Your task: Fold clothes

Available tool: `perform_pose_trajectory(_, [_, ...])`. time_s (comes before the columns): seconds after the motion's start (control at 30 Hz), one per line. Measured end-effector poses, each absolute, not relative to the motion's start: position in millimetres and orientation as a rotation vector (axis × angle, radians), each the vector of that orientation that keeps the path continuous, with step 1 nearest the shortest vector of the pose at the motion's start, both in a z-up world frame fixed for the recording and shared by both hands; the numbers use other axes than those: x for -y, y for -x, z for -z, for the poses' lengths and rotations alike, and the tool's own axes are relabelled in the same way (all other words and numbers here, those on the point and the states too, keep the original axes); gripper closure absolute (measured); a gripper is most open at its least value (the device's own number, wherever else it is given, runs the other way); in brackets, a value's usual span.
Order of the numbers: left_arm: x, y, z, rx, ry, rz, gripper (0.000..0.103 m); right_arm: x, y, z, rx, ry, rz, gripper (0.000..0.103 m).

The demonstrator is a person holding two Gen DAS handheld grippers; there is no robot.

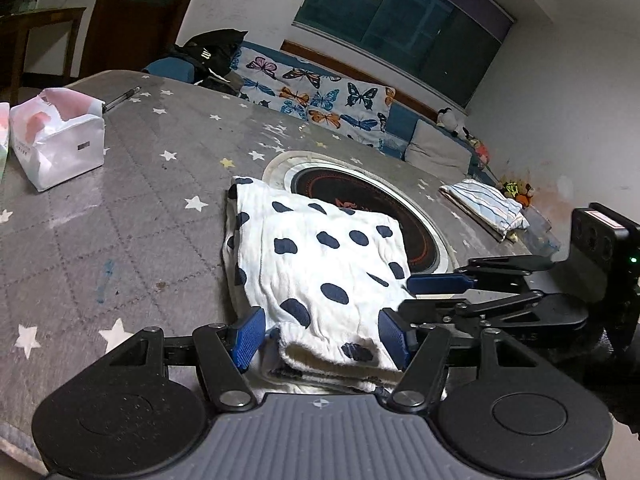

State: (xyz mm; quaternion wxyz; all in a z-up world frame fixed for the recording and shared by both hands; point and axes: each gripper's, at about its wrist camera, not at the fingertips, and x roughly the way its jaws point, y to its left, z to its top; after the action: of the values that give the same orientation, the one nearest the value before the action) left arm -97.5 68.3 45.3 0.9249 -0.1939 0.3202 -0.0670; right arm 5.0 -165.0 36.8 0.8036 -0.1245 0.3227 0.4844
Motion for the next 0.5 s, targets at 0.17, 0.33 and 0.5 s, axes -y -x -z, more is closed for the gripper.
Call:
perform_pose_trajectory(0.17, [-68.2, 109.3, -48.2, -0.655, 0.402, 0.122, 0.028, 165.2, 9.7, -47.7, -0.646, 0.298, -1.065, 0.057])
perform_pose_trajectory(0.33, [-69.6, 126.6, -49.1, -0.66, 0.415, 0.112, 0.023, 160.7, 28.1, -55.7, -0.601, 0.355, -1.117, 0.05])
perform_pose_trajectory(0.5, [-64.6, 139.0, -40.8, -0.701, 0.43, 0.117, 0.023, 157.3, 37.5, -57.7, -0.578, 0.389, -1.14, 0.049])
